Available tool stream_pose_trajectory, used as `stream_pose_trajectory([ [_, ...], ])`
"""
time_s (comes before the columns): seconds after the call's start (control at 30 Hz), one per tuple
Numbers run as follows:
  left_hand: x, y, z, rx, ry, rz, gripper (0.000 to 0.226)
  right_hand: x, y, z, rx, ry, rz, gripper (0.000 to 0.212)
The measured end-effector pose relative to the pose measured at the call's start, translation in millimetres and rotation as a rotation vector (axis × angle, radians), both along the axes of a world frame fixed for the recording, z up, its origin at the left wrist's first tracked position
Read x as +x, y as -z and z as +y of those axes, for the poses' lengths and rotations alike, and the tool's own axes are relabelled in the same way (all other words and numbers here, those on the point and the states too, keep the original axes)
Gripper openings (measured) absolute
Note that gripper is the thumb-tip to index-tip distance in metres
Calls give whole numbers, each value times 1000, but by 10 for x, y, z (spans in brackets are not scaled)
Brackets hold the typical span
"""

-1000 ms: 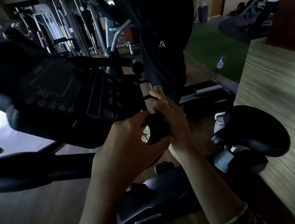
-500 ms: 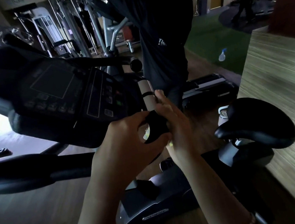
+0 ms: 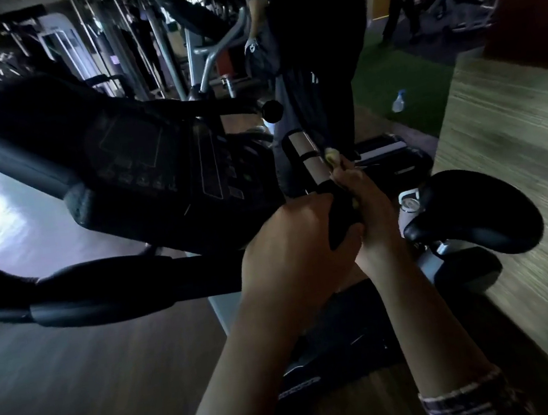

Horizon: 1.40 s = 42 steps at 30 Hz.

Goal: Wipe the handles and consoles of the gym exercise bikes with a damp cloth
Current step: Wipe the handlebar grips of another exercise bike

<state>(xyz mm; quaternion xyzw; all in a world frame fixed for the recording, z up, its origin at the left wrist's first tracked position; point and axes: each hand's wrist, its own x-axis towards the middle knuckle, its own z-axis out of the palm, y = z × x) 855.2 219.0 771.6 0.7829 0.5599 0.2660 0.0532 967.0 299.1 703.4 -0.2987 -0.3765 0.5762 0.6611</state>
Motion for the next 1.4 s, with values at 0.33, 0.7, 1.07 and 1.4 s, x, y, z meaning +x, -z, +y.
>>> stream_pose_trajectory([
  [0.33,-114,151,-182,277,114,46,23,-128,-69,-570,-33,247,-26,35],
  [0.7,-294,607,-721,399,181,-154,37,-313,101,-1270,-45,261,-18,23],
  [1.07,-993,1392,-985,-31,-141,-148,31,-969,880,-1469,-283,67,-340,40],
  [1.4,-2068,2062,-1347,-213,-543,-128,19,-2125,1441,-1677,-455,-190,-491,33],
])
